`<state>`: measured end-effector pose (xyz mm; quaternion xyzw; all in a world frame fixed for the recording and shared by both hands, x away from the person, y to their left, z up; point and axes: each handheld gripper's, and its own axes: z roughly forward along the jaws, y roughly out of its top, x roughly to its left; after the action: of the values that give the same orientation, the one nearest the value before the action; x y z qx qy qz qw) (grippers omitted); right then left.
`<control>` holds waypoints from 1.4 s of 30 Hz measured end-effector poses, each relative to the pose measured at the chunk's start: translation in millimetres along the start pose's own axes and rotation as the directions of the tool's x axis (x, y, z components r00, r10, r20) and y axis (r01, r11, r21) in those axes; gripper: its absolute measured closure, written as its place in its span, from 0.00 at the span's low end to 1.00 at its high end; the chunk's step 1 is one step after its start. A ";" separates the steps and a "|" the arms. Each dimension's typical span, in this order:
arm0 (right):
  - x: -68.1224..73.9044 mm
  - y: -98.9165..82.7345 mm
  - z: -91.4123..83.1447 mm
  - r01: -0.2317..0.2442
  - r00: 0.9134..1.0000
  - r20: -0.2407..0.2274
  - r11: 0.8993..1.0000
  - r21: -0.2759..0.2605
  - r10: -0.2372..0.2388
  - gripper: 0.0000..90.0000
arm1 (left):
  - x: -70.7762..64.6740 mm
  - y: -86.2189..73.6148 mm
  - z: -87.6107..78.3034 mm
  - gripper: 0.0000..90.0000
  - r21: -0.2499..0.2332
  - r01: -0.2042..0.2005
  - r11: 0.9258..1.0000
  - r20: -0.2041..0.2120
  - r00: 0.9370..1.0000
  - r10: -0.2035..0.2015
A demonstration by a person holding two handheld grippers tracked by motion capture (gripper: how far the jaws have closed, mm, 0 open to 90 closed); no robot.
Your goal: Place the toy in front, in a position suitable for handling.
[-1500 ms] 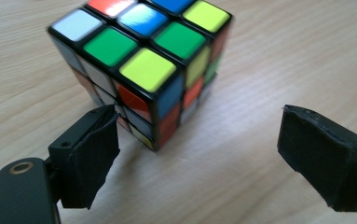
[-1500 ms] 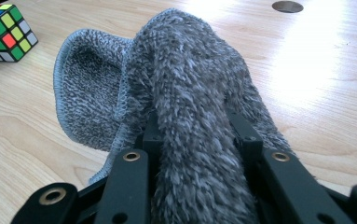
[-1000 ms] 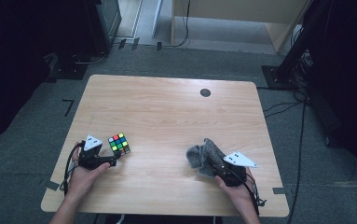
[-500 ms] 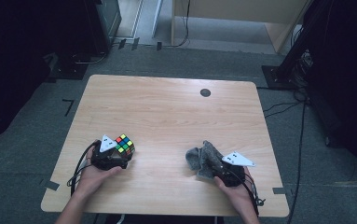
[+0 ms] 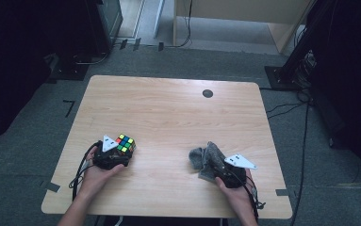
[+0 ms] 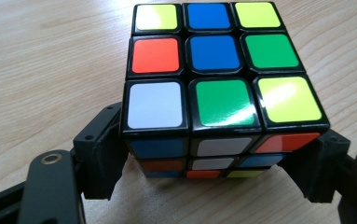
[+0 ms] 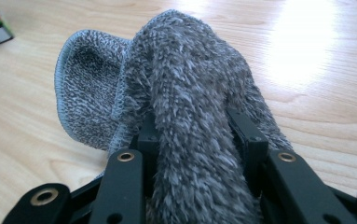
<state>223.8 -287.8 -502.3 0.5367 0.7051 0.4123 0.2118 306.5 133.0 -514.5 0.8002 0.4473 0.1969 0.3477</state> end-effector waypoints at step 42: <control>-7.4 0.0 12.8 0.029 1.000 -0.002 0.995 0.098 -0.029 0.64 | -22.6 8.6 12.8 0.37 -0.013 -0.102 0.995 0.095 0.990 0.103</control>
<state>235.7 -290.2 -510.6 0.5361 0.7321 0.3743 0.1910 307.6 105.8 -517.0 0.8292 0.3879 0.1779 0.3611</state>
